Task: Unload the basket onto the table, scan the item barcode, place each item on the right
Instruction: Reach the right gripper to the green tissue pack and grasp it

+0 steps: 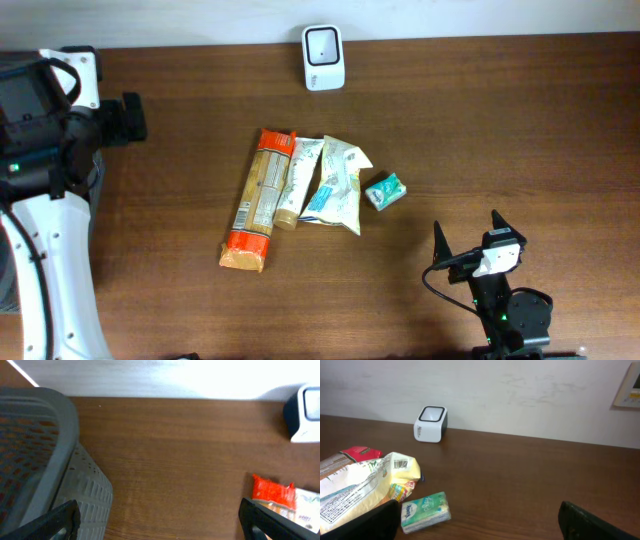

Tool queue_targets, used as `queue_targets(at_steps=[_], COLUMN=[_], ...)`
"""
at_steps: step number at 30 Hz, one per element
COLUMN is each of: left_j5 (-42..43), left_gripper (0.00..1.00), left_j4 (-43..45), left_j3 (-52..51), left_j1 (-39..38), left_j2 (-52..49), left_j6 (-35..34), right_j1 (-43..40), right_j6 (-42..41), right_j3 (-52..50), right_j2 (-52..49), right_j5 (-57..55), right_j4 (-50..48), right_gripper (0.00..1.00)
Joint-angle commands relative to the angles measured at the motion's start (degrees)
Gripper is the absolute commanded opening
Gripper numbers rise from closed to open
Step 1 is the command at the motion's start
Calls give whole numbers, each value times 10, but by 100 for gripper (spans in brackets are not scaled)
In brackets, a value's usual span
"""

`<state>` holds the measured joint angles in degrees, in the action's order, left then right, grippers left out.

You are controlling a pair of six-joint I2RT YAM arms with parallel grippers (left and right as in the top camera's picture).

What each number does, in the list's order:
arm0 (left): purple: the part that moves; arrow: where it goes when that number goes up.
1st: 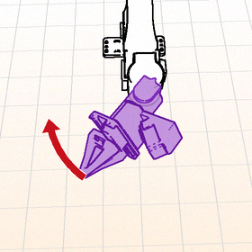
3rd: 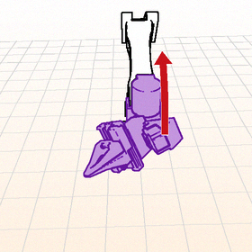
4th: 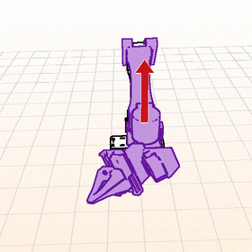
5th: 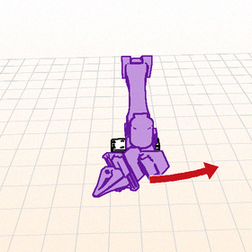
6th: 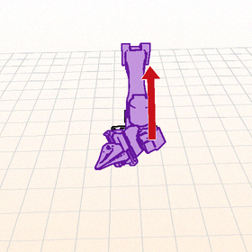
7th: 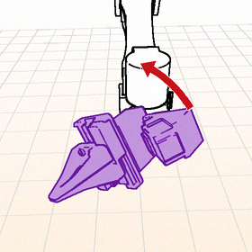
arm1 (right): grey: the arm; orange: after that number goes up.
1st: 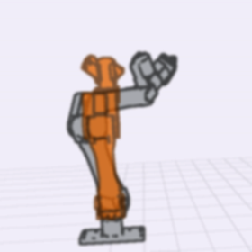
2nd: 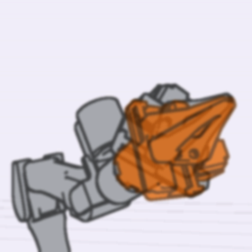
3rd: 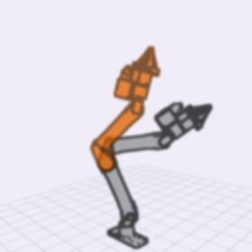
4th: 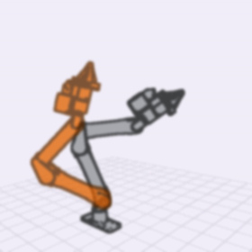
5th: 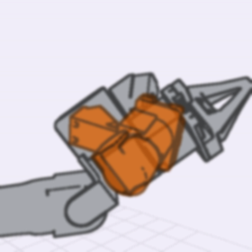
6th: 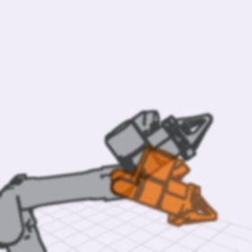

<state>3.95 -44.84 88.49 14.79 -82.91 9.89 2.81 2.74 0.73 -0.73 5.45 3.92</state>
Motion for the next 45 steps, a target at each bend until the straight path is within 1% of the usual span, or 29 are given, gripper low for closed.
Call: queue_targets(at_steps=[1, 17, 20, 21, 23, 24, 26, 27, 28, 30, 31, 33, 35, 36, 37, 38, 40, 41, 42, 43, 45], left_j5=[8, 8, 8, 8, 8, 8, 8, 8, 8, 8, 8, 8, 8, 8, 8, 8, 8, 8, 8, 8, 8], left_gripper=[99, 99, 99, 99, 99, 99, 99, 99, 99, 99, 99, 99, 99, 99, 99, 99, 99, 99, 99, 99, 99], left_j4=[1, 1, 1, 1, 1, 1, 1, 1, 1, 1, 1, 1, 1, 1, 1, 1, 1, 1, 1, 1, 1], left_j3=[-1, -1, -1, -1, -1, -1, -1, -1, -1, -1, -1, -1, -1, -1, -1, -1, -1, -1, -1, -1, -1], left_j1=[1, 1, 1, 1, 1, 1, 1, 1, 1, 1, 1, 1, 1, 1, 1, 1, 1, 1, 1, 1, 1], left_j2=[-13, -13, -13, -13, -13, -13, -13, -13, -13, -13, -13, -13, -13, -13, -13, -13, -13, -13, -13, -13, -13], left_j6=[39, 39, 39, 39, 39, 39, 39, 39, 39, 39, 39, 39, 39, 39, 39, 39, 39, 39, 39, 39, 39], right_j1=[-2, -2, -2, -2, -2, -2, -2, -2, -2, -2, -2, -2, -2, -2, -2, -2, 13, 27, 33, 55, 85], right_j6=[-4, -5, -17, -52, -63, -63, -62, -63, -63, -63, -63, -63, -64, -101, -141, -193, -319, -363, -376, -406, -430], right_j3=[-4, -4, -4, 0, 42, 83, 208, 284, 337, 485, 555, 616, 624, 624, 624, 624, 624, 623, 622, 622, 622], right_j2=[4, 4, 4, 3, -27, -64, -194, -277, -335, -529, -630, -754, -868, -930, -952, -973, -1002, -1009, -1010, -1010, -1010], right_j5=[3, 5, 64, 64, 94, 103, 119, 141, 150, 172, 217, 289, 364, 354, 334, 302, 203, 161, 150, 112, 66], right_j4=[2, -1, -71, -78, -63, -38, 49, 104, 149, 290, 345, 370, 325, 318, 316, 317, 325, 325, 325, 322, 305], right_gripper=[99, 99, 99, 99, 99, 99, 98, 98, 98, 98, 98, 98, 97, 72, 67, 66, 66, 64, 61, 55, 53])
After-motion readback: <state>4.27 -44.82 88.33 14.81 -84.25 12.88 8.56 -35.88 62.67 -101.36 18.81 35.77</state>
